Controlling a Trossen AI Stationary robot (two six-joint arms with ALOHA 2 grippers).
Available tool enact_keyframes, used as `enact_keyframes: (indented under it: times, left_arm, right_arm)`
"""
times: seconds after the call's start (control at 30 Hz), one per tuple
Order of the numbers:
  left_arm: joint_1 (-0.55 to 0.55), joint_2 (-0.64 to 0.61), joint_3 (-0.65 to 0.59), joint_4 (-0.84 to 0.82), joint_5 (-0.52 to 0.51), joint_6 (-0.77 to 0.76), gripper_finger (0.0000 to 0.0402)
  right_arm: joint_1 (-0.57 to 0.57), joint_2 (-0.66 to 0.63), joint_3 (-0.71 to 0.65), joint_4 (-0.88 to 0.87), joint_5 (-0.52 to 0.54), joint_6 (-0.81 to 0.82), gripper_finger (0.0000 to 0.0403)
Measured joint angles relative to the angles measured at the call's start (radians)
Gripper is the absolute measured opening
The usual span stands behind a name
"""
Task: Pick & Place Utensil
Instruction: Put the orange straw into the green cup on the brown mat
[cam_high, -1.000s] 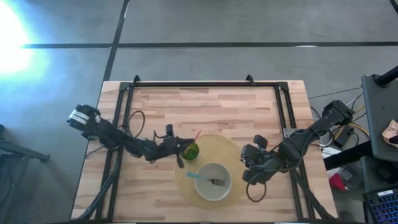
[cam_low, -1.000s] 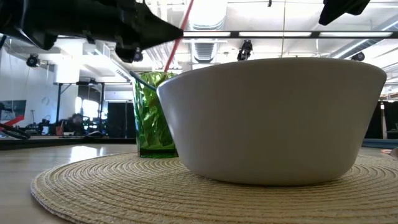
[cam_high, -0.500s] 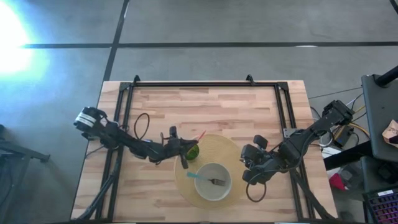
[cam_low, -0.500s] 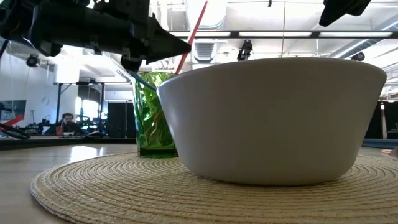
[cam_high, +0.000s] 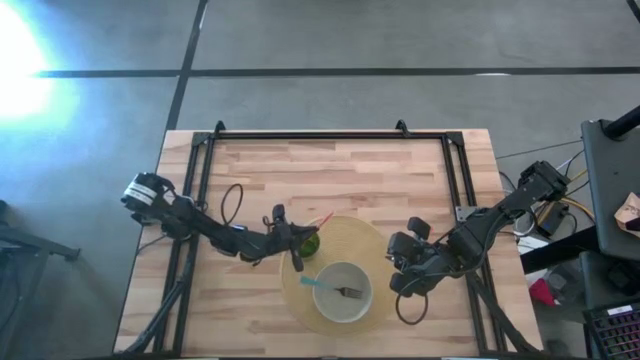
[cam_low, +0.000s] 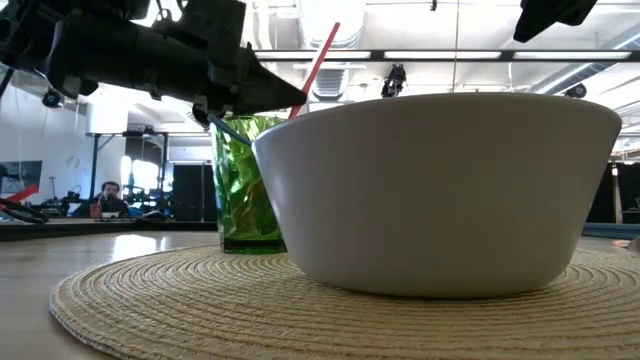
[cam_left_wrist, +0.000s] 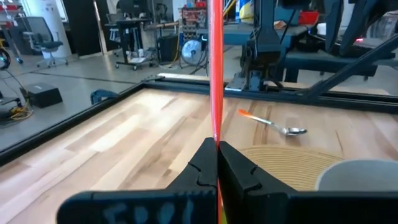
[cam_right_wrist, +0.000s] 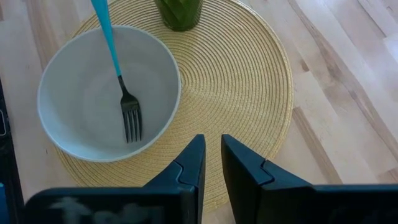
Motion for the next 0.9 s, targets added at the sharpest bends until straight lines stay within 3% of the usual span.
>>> enact_keyframes:
  times: [0.9]
  left_arm:
    - [0.000,-0.001,0.000,-0.029,0.001,-0.034,0.0011]
  right_arm:
    - [0.000,0.000,0.000,0.000,0.000,0.011,0.0048]
